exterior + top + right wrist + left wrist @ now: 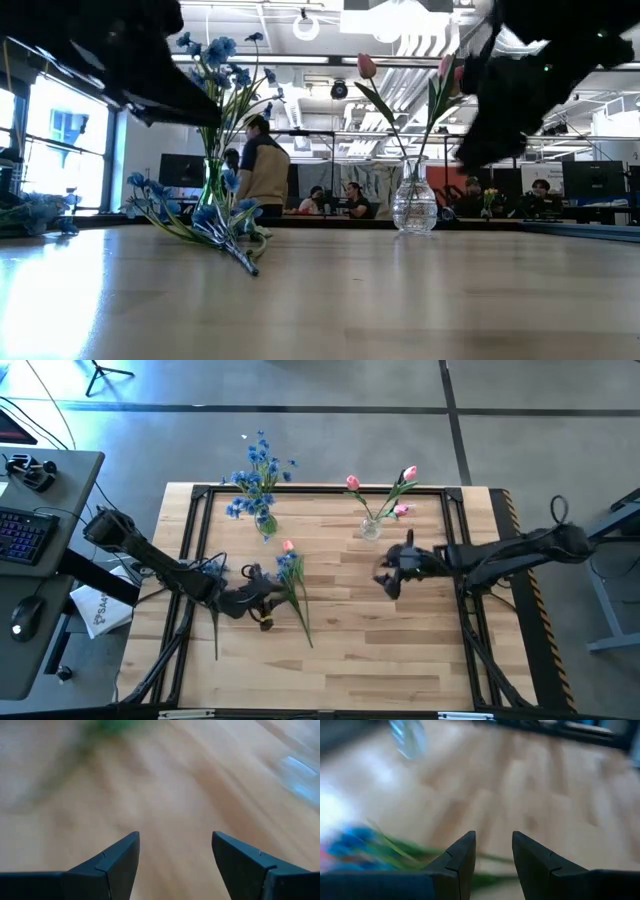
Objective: Sort flowers into vase by color
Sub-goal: Put the left blue flowers into the green vase
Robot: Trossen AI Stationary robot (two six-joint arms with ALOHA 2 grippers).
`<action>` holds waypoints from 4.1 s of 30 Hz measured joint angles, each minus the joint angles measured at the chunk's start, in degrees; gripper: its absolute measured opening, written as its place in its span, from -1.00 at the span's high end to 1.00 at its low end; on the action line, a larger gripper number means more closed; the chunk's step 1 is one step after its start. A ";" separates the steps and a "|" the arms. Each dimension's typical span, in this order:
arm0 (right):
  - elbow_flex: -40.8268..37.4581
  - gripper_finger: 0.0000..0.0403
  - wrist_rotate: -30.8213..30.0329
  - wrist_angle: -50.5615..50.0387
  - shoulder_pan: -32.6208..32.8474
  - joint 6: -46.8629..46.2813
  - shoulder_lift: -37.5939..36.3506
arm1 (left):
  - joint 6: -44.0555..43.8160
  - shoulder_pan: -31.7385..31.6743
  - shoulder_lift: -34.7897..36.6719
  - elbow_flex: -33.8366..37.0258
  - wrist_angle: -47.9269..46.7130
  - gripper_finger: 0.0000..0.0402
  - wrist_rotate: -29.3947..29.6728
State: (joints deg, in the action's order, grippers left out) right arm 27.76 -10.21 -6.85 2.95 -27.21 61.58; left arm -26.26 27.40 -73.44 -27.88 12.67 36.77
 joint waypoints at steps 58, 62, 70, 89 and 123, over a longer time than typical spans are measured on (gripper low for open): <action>-6.13 -0.21 1.77 61.98 3.01 25.83 22.05 | -59.45 14.18 5.87 -5.85 -55.52 0.99 17.69; -1.83 -0.21 4.85 58.90 3.03 29.78 22.05 | -42.58 14.95 7.64 -6.71 -49.21 0.99 33.79; 7.18 -0.21 3.82 49.10 3.01 34.26 22.08 | -17.17 12.64 12.82 -6.09 -37.93 1.00 39.29; 8.53 -0.21 2.03 44.25 3.03 35.71 22.10 | 76.06 -15.54 18.02 12.52 41.43 1.00 5.85; 8.53 -0.21 -1.62 43.05 3.07 32.25 22.10 | 46.89 -53.70 18.07 12.48 33.11 1.00 -23.81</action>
State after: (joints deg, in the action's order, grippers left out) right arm 36.29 -11.84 36.20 6.02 5.04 83.68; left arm 20.63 -26.30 -55.37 -15.40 45.79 12.95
